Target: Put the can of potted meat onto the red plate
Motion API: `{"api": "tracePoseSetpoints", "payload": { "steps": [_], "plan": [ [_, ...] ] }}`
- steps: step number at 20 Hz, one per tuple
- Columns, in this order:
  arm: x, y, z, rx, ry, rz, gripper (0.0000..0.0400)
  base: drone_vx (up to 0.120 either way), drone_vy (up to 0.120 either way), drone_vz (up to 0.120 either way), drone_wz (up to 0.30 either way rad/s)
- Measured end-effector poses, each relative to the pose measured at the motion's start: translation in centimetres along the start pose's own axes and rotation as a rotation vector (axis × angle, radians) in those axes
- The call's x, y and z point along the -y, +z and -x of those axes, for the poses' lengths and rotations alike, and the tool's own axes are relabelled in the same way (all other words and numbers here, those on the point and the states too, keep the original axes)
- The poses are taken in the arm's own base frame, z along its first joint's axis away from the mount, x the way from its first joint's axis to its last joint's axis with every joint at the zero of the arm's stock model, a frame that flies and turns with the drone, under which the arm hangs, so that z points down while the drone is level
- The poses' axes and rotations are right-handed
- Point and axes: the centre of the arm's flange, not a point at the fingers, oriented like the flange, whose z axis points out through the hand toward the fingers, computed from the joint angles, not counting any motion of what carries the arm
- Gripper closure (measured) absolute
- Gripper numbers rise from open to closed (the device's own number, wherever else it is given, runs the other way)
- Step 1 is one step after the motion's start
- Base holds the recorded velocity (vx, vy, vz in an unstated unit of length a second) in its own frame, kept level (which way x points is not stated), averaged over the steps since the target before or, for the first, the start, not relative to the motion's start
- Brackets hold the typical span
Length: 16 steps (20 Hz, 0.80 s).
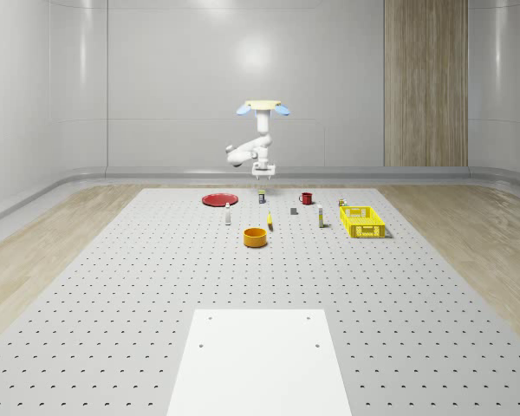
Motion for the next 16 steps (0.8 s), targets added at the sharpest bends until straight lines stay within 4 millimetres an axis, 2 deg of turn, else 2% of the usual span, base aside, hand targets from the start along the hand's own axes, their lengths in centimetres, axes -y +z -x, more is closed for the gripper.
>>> {"api": "tracePoseSetpoints", "payload": {
  "steps": [2, 4, 8, 10, 11, 15, 16],
  "plan": [
    [0.00, 0.00, 0.00, 0.000, 0.000, 0.000, 0.0000, 0.000, -0.100, -0.120, 0.000],
    [0.00, 0.00, 0.00, 0.000, 0.000, 0.000, 0.0000, 0.000, 0.000, -0.040, 0.000],
    [0.00, 0.00, 0.00, 0.000, 0.000, 0.000, 0.0000, 0.000, 0.000, -0.120, 0.000],
    [0.00, 0.00, 0.00, 0.000, 0.000, 0.000, 0.0000, 0.000, -0.060, -0.100, 0.000],
    [0.00, 0.00, 0.00, 0.000, 0.000, 0.000, 0.0000, 0.000, 0.000, 0.000, 0.000],
    [0.00, 0.00, 0.00, 0.000, 0.000, 0.000, 0.0000, 0.120, 0.000, 0.000, 0.000],
    [0.00, 0.00, 0.00, -0.001, 0.000, 0.000, 0.0000, 0.000, 0.000, 0.000, 0.000]
  ]
}}
